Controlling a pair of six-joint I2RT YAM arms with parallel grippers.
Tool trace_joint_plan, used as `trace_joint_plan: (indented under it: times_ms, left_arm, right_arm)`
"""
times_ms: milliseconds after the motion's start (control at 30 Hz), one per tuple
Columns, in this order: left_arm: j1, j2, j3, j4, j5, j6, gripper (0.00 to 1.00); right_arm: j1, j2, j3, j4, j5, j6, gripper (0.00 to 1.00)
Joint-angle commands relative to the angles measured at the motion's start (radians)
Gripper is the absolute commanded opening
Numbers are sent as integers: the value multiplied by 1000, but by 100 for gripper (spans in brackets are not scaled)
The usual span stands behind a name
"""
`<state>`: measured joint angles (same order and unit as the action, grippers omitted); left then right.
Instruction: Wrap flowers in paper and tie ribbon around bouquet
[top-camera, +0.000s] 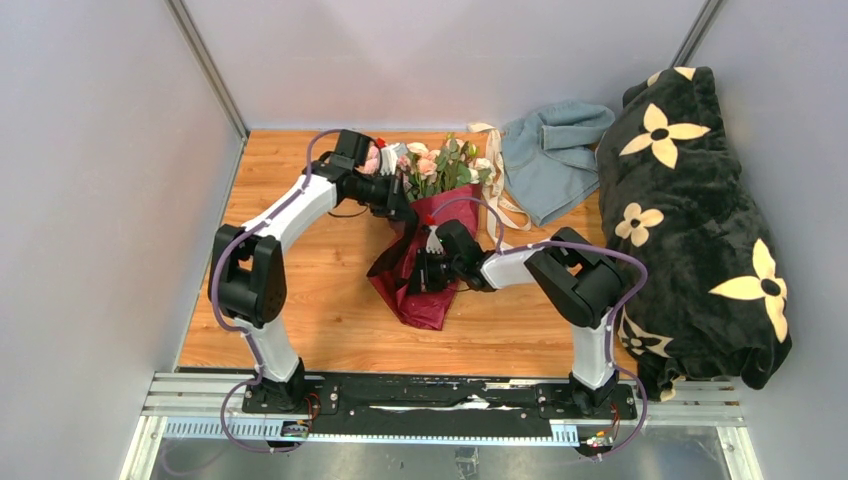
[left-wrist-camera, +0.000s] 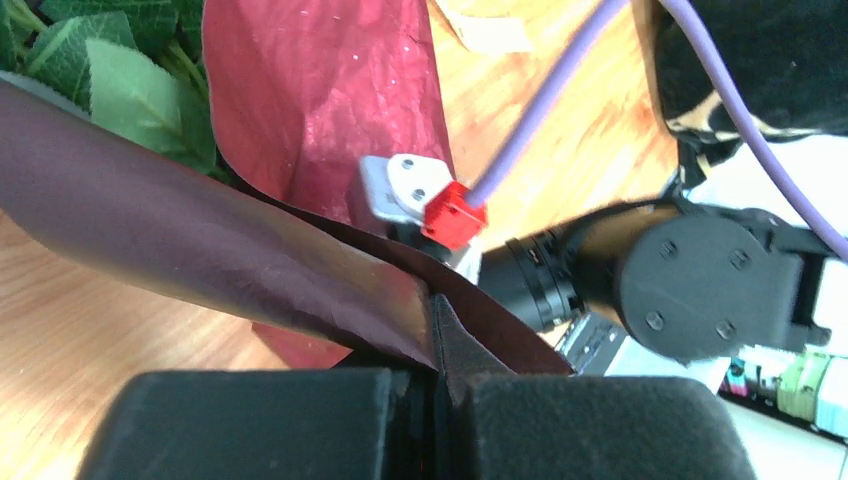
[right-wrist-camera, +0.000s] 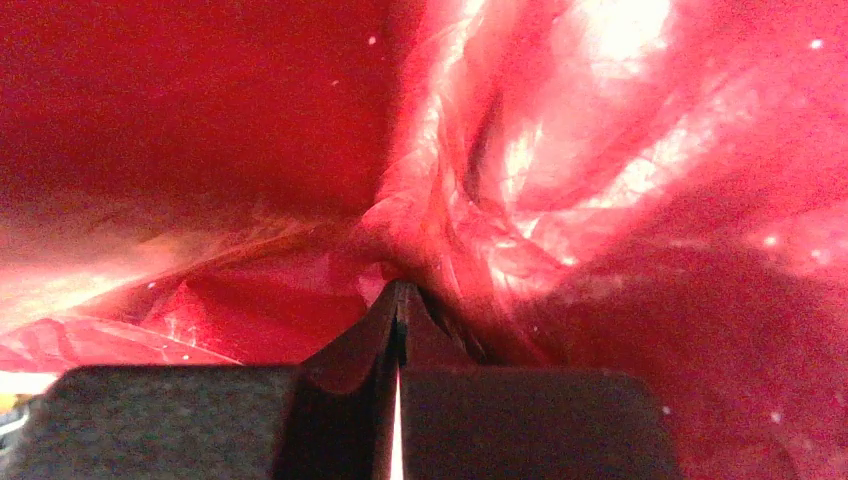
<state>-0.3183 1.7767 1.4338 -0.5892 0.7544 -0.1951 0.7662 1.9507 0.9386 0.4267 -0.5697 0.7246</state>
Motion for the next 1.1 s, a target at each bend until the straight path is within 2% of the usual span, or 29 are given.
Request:
trace_joint_plan:
  times_ms: [0,300,367,467,600,633,700,767,800,833,900,1000,1067]
  left_arm:
    - [-52,54,-41,207,-88,-124,0]
    - [-146,215,-8,247,-183,-121,0]
    - [-159,232,1,236,-203,-100,0]
    - [-174,243,1,218,-258,-59,0]
    - [-177,254,-11,211,-291,-31,0]
    - [-177,254,-13,207,-304,-25,0]
    - [-177,251,-17,199,-311,-25,0]
    - [-177,239,-23,205,-308,-37,0]
    - [-178,232,-22,210,-306,-44,0]
    - [-179,225,-17,211,-307,-47,0]
    - [-181,207,-8,205,-312,-46,0]
    - [-185,175,-13,200,-324,-33,0]
    - [-188,161,-10,186,-331,-20,0]
  right_arm:
    - [12,-72,-57,73,129,54,0]
    - [13,-238,-138,43,264,47,0]
    - [14,-268,-143,-2,268,51,0]
    - [14,-364,-164,-156,325,47,2]
    - [-32,-536,-235,-355,396,-9,11]
    - [-63,-568,-254,-388,388,-30,16]
    - [-148,-596,-282,-400,333,-83,32]
    - [-256,-555,-264,-380,224,-142,47]
    - [-295,-497,-235,-380,174,-182,59]
    - [-328,-466,-185,-397,139,-233,64]
    - [-377,-343,-95,-460,115,-306,67]
    - [-422,-209,0,-442,36,-351,67]
    - [-419,-139,48,-439,-5,-347,58]
